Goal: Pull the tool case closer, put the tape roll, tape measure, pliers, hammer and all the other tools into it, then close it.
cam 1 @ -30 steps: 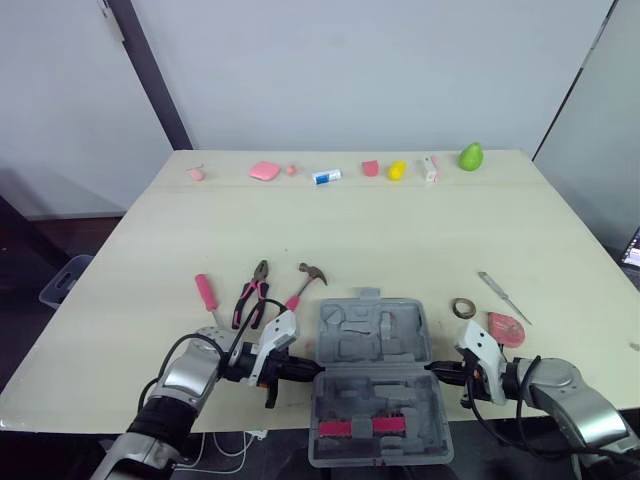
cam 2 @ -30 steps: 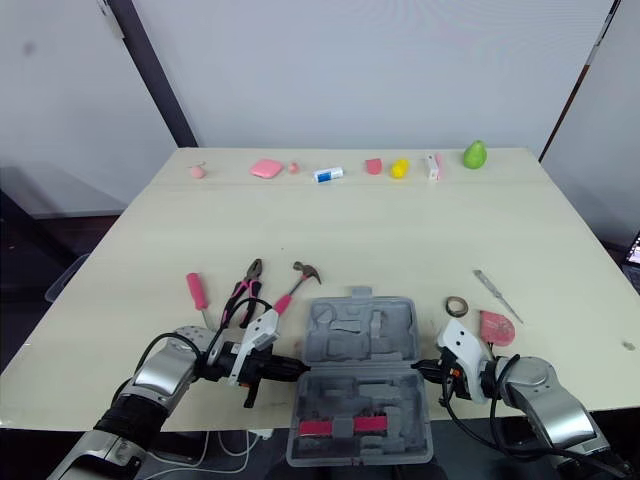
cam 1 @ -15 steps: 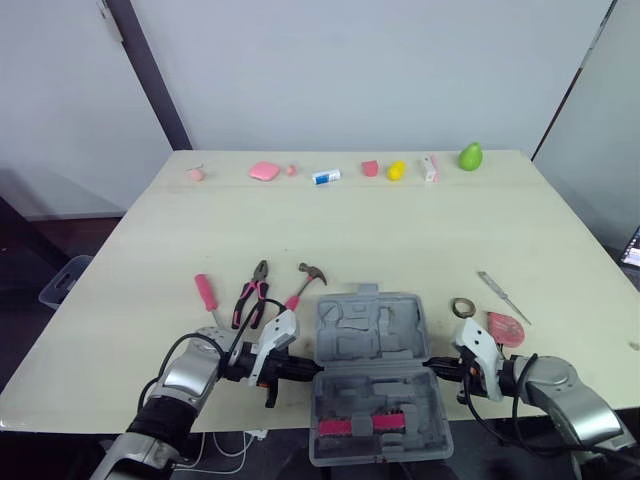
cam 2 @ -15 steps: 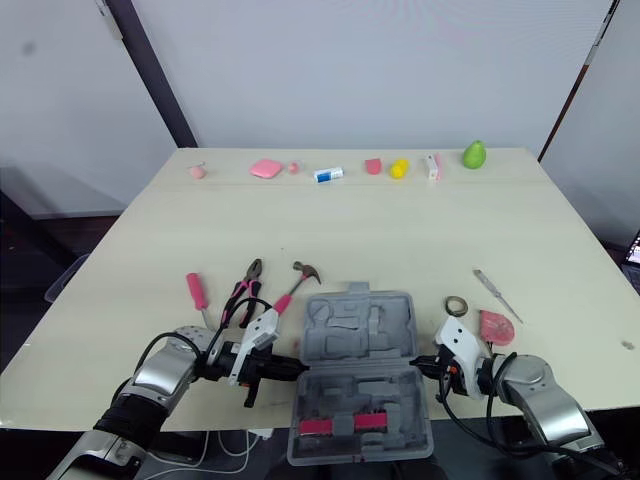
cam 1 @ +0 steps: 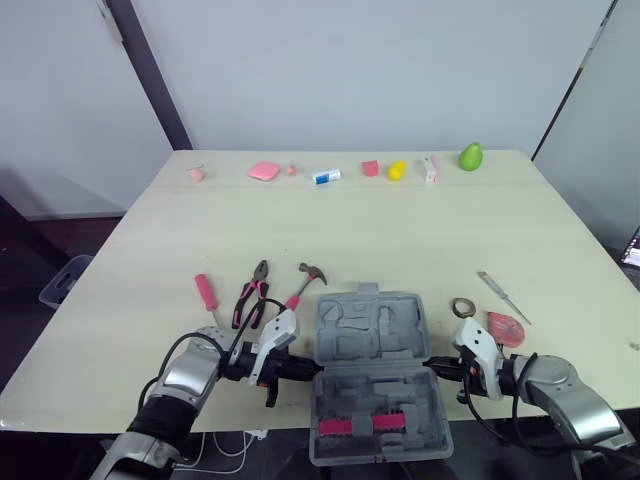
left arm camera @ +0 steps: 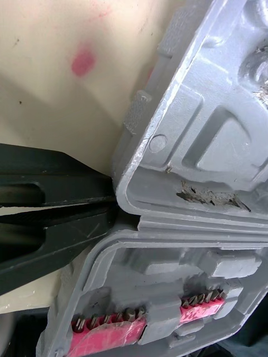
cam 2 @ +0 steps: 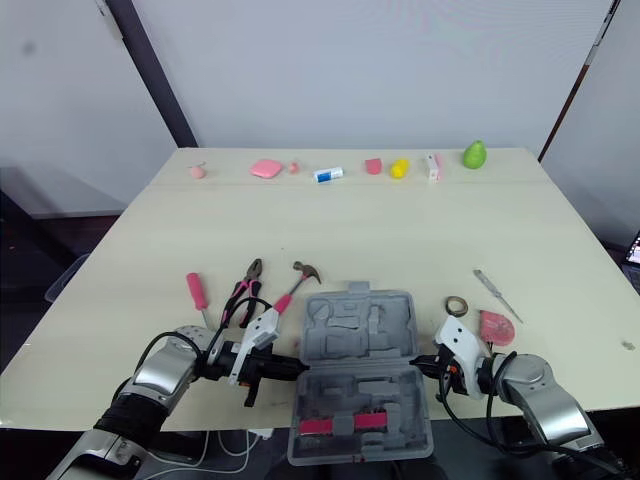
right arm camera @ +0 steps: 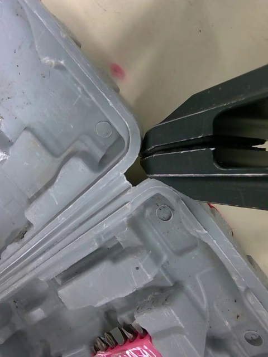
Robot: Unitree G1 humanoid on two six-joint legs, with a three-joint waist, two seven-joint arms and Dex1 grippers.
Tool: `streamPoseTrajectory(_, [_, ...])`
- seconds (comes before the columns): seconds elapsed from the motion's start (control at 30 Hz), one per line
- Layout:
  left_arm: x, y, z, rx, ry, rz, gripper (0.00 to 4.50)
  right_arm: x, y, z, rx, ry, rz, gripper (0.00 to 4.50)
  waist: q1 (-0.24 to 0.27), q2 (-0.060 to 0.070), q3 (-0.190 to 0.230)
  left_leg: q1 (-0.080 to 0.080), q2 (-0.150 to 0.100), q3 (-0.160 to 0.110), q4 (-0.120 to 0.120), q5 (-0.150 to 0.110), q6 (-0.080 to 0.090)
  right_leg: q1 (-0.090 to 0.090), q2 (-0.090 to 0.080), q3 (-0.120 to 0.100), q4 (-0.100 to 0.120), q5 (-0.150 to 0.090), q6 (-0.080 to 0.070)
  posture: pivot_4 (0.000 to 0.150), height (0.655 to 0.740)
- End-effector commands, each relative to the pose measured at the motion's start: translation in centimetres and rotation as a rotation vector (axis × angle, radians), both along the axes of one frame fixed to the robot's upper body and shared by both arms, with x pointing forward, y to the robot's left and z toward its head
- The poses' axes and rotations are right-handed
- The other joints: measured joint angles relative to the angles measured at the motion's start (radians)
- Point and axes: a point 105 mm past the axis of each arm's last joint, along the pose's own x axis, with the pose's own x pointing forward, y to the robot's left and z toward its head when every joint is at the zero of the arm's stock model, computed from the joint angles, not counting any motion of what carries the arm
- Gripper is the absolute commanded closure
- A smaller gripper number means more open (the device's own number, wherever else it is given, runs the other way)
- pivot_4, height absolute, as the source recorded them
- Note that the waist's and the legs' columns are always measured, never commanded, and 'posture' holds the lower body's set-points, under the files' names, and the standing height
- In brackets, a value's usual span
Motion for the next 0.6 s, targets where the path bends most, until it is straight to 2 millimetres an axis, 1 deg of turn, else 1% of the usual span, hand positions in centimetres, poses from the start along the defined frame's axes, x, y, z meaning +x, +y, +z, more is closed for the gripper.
streamPoseTrajectory(0.03, [0.46, 0.01, -0.25, 0.024, -0.012, 0.023, 4.32, 0.0, 0.46, 0.88, 0.026, -0.031, 0.03, 4.5, 0.0, 0.0, 0.0, 0.0, 0.0, 0.0, 0.0, 0.0, 0.0, 0.0, 0.0, 0.0, 0.0, 0.0, 0.0, 0.15, 0.74])
streamPoseTrajectory(0.6, [0.69, 0.13, -0.3, 0.027, -0.018, 0.023, 4.32, 0.0, 0.46, 0.79, 0.025, -0.033, 0.031, 4.5, 0.0, 0.0, 0.0, 0.0, 0.0, 0.0, 0.0, 0.0, 0.0, 0.0, 0.0, 0.0, 0.0, 0.0, 0.0, 0.15, 0.74])
